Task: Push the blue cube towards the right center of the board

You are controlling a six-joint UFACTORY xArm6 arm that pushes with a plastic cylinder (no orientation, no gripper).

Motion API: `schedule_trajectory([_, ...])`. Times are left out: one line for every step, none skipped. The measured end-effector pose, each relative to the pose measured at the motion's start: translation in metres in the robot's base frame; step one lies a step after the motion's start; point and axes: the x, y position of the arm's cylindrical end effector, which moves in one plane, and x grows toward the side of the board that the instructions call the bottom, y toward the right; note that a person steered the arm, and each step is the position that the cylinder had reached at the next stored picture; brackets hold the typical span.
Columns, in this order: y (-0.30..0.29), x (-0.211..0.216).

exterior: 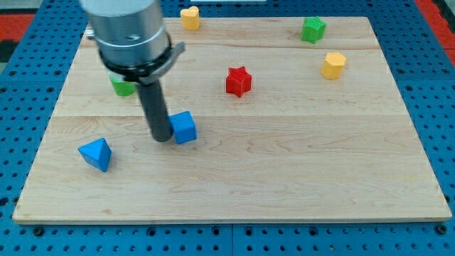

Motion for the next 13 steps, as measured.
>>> schedule_trajectory([0.061,-0.001])
schedule_trajectory([0.113,-0.007])
schedule_trajectory([0.158,-0.013])
schedule_trajectory([0.122,0.019])
schedule_trajectory([0.069,0.014])
schedule_trajectory([0.068,-0.027])
schedule_trajectory([0.127,-0.023])
schedule_trajectory([0.159,-0.036])
schedule_trajectory([0.179,-0.042])
schedule_trajectory([0.167,-0.035])
schedule_trajectory([0.129,-0.033])
schedule_trajectory([0.132,-0.065])
schedule_trajectory([0.175,-0.070])
